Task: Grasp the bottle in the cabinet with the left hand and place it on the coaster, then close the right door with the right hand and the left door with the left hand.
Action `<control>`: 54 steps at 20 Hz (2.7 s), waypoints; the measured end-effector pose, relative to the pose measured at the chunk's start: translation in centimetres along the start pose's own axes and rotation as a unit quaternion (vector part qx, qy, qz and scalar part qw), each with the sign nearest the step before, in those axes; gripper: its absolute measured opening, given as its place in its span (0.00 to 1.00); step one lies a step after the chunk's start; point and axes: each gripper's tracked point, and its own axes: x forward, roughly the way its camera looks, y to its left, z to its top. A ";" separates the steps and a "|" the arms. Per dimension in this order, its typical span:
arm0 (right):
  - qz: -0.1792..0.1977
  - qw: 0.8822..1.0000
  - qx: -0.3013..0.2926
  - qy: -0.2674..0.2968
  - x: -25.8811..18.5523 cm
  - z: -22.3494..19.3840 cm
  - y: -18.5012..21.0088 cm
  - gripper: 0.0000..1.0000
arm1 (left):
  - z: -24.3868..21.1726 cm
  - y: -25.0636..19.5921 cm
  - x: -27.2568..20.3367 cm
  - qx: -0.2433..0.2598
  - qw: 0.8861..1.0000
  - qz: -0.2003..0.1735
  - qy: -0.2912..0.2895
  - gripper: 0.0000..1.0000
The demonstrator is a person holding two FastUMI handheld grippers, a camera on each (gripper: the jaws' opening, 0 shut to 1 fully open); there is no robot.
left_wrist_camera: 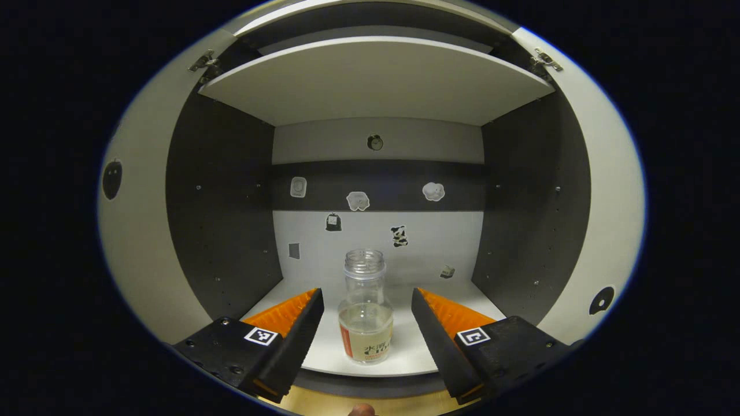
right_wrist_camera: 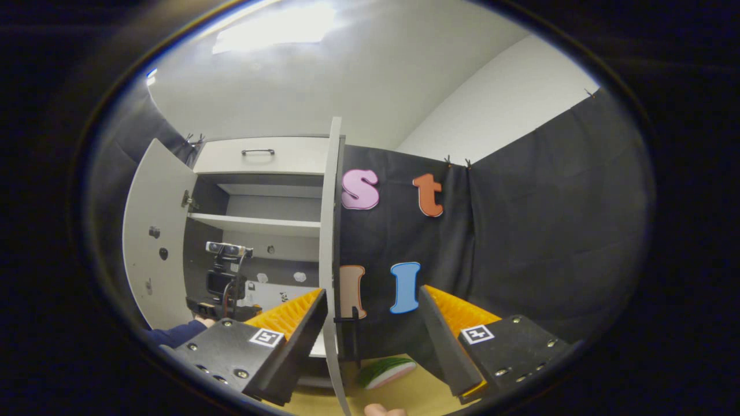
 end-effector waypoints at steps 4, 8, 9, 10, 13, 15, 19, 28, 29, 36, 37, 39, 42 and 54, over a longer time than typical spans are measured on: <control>-0.013 1.000 -0.007 0.005 0.1 -0.4 -0.5 0.95 | -0.4 -0.1 2.3 0.000 1.000 -0.001 0.017 0.95; -0.019 1.000 -0.013 0.003 0.1 -0.3 -0.8 0.95 | -1.3 0.1 3.4 0.008 0.999 0.012 0.036 0.85; -0.021 1.000 -0.014 0.002 0.2 -0.3 -1.0 0.95 | -1.2 0.2 3.2 0.011 0.999 0.013 0.038 0.80; -0.021 1.000 -0.015 0.002 0.2 -0.3 -1.1 0.96 | -1.2 0.1 3.4 0.015 0.999 0.014 0.036 0.69; -0.015 1.000 -0.013 0.002 0.4 -0.5 -1.1 0.96 | -0.5 0.2 3.4 0.031 0.999 0.019 0.022 0.64; -0.010 1.000 -0.012 0.000 0.7 -0.4 -1.2 0.96 | -0.4 -0.4 3.0 0.022 1.000 0.009 0.017 0.51; 0.005 1.000 -0.008 -0.001 1.1 -0.5 -1.5 0.96 | -0.4 -0.6 0.7 0.008 1.000 -0.006 0.019 0.45; 0.054 0.999 0.004 -0.002 1.7 -0.2 -1.8 0.96 | 0.2 1.0 -8.5 -0.008 1.000 -0.007 -0.009 0.47; 0.061 0.998 0.005 -0.002 1.6 -0.2 -1.7 0.96 | -0.2 1.5 -9.5 -0.010 1.000 -0.003 -0.006 0.45; 0.115 0.993 0.009 0.007 1.1 -1.0 0.9 0.96 | -5.2 4.9 -15.0 -0.028 0.999 0.025 0.022 0.47; 0.123 0.992 0.012 0.007 1.0 -1.0 1.3 0.96 | -6.1 5.3 -15.6 -0.030 0.999 0.030 0.029 0.47; 0.137 0.990 0.015 0.006 1.0 -1.1 2.1 0.96 | -8.3 6.1 -16.8 -0.034 0.998 0.039 0.045 0.47; 0.151 0.988 0.013 0.007 0.9 -1.3 2.8 0.96 | -11.7 6.7 -18.4 -0.037 0.996 0.046 0.068 0.47; 0.168 0.986 0.006 0.010 0.4 -1.8 3.0 0.96 | -23.9 4.9 -22.4 -0.106 0.988 0.009 0.114 0.48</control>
